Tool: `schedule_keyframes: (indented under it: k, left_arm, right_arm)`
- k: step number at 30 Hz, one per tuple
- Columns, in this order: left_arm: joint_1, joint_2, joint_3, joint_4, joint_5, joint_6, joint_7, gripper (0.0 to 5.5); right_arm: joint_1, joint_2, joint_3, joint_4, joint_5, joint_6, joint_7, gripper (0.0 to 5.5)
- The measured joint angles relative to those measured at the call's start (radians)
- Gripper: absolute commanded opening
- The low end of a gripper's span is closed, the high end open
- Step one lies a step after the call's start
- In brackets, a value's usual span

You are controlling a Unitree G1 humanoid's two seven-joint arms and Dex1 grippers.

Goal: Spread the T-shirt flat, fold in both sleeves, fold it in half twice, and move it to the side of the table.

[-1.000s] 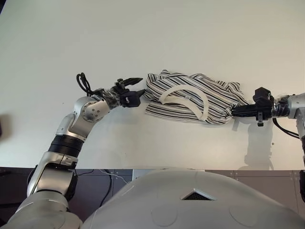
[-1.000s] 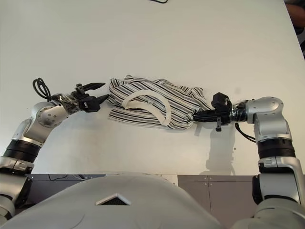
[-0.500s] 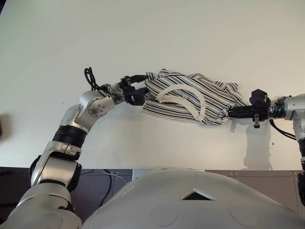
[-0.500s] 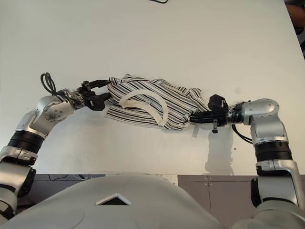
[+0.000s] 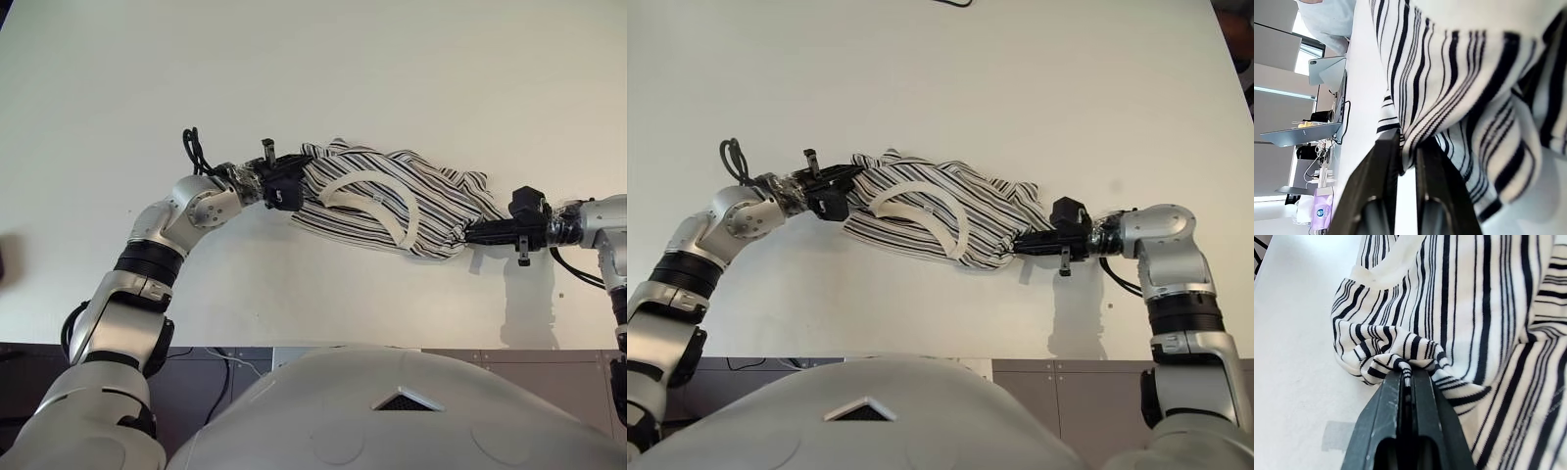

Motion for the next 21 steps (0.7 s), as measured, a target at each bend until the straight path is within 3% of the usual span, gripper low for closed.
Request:
schedule_keyframes:
  k: [11,21]
  left_arm:
    - [0.038,-0.006,0.048,0.007,-0.07,0.023,0.024,0.12]
    - [0.528,-0.005,0.282,-0.445,-0.197,0.25,0.135,0.12]
  right_arm:
    - [-0.043,0.058,0.02,0.024,-0.002,-0.052,-0.038,0.1]
    - [-0.286,0.382,0.099,0.217,-0.079,-0.075,-0.149,0.1]
